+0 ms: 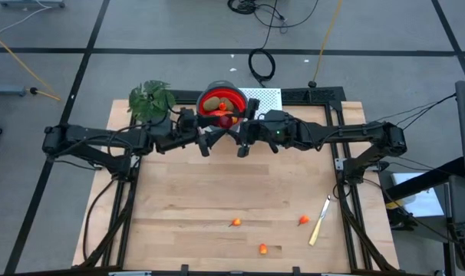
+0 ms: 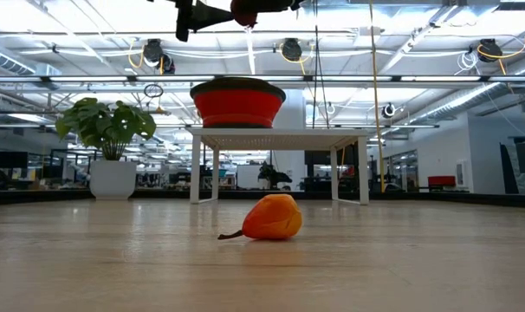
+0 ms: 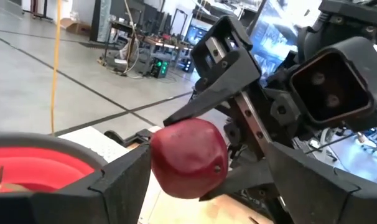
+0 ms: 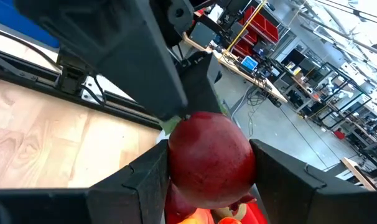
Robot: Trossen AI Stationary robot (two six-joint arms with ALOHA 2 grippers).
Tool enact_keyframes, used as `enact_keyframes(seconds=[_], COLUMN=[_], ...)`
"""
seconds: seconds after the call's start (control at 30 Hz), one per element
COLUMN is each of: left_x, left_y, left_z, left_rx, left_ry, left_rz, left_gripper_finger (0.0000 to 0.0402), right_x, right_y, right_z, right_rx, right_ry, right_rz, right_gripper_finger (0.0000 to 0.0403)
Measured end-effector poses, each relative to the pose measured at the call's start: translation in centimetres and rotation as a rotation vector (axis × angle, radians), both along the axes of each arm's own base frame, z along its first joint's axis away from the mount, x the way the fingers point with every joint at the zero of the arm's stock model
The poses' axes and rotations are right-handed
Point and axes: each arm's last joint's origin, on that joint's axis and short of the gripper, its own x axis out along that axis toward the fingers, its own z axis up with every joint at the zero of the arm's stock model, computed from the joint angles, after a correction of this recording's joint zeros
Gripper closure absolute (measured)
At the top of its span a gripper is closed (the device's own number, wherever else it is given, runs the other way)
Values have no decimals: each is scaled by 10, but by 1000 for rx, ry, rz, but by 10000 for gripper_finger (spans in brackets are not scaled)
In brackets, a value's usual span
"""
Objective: Pick & Place Fruit
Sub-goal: Put the pomegranate into the red strainer bowl
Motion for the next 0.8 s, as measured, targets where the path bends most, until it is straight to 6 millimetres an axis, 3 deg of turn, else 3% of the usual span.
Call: enact_keyframes(seconds=[0.33,0.5,0.8], left_x=[12,16,19], left_y=[3,5,7], left_z=[-7,-1,-2], left_rx=[-17,-13,-22], left_ry=[-15,-10,48], left_rz=[-13,-8,0], left_gripper_finger=[92,108,178], right_x=[1,1,0], right_y=[6,6,6], right_z=[0,0,-1], right_rx=[0,1,0], right_ry=[0,1,7], right_rz=[16,16,13], right_gripper_finger=[202,202,202])
